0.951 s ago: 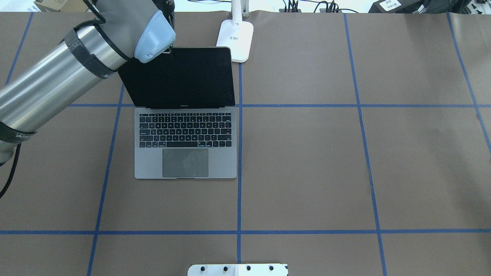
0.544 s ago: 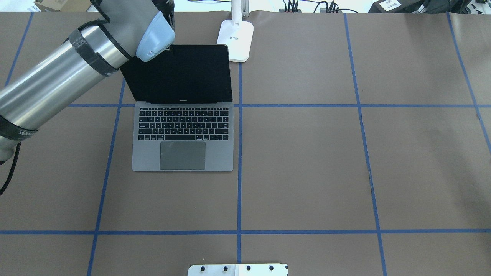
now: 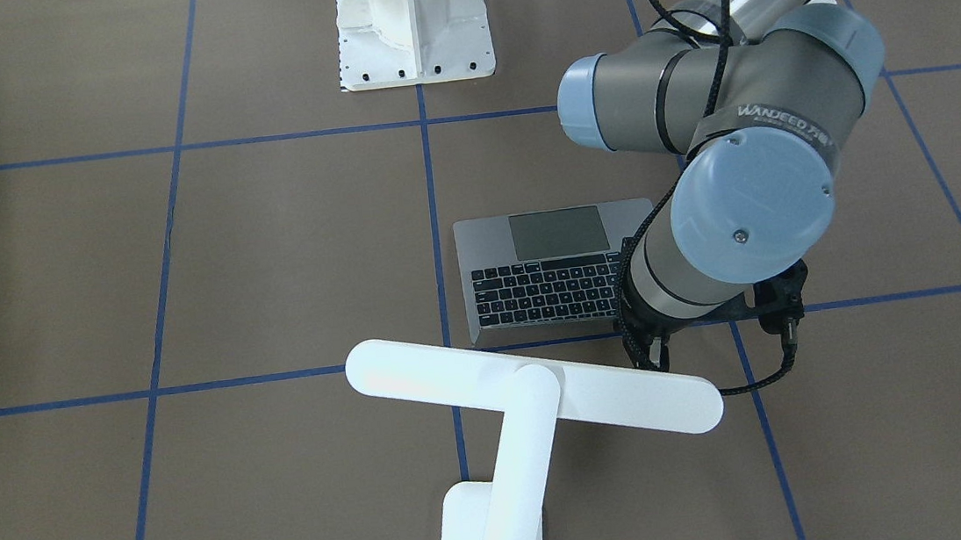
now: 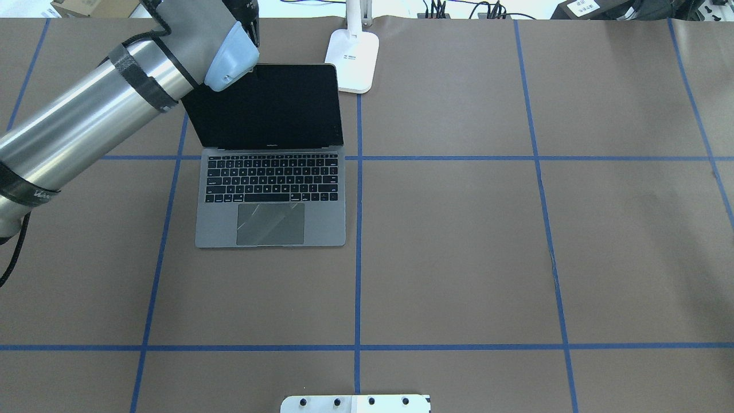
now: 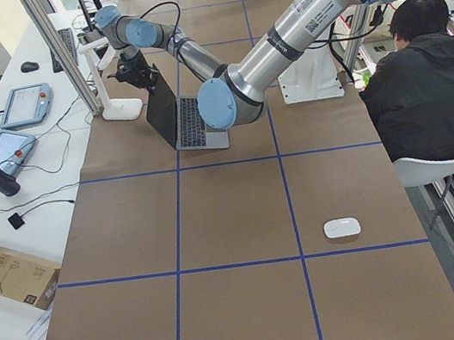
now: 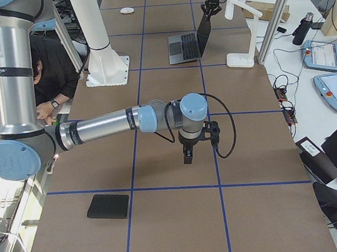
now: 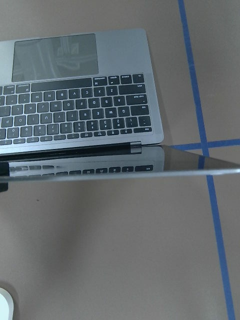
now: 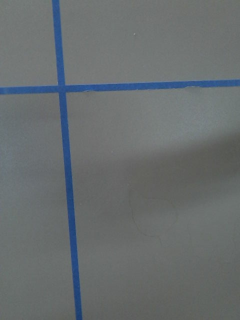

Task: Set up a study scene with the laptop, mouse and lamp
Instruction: 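Slide the grey laptop with the left gripper toward the white lamp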

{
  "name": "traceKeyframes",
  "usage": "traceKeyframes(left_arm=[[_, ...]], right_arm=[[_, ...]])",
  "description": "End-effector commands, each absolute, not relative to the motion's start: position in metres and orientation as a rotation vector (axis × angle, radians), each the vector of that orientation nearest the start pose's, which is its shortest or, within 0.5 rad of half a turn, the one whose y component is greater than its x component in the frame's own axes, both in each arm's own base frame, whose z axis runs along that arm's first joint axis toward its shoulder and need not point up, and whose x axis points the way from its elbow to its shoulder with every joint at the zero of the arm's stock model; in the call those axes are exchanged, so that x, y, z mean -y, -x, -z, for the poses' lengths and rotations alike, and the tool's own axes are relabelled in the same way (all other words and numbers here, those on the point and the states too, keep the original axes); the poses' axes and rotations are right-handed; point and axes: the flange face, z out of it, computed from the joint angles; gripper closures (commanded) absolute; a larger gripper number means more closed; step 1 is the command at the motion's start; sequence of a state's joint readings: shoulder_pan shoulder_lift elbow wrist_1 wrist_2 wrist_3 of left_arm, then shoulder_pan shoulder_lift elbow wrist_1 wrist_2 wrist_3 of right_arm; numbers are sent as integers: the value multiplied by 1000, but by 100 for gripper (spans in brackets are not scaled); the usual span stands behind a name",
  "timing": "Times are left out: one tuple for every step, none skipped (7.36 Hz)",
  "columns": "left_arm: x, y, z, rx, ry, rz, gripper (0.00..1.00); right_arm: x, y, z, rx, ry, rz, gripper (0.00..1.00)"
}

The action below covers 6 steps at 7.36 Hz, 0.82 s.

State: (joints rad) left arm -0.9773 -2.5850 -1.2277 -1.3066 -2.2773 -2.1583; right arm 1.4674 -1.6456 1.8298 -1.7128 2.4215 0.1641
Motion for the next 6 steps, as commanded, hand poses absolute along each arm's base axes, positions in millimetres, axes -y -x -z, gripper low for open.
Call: traceKeyframes(left_arm=[[703,-385,-186,-580,649,1331,100],[703,-386,-185,-586,648,1328,100],[704,-386,-184,-596,645,1325,100],[704,-386,-185,-628,637,1310,100],[704,-386,-193,-665,627,1294,53],[703,-387,-200,-673,620,1286,1]], right_arm=[[460,-10,-575,863,75,-39,0],[460,-10,-576,863,77,-40,0],[461,-10,-576,861,77,-38,0],[461,-10,-576,861,76,-40,0],[462,-10,-579,860,81,-40,0],[464,-9,-577,861,79,-39,0]])
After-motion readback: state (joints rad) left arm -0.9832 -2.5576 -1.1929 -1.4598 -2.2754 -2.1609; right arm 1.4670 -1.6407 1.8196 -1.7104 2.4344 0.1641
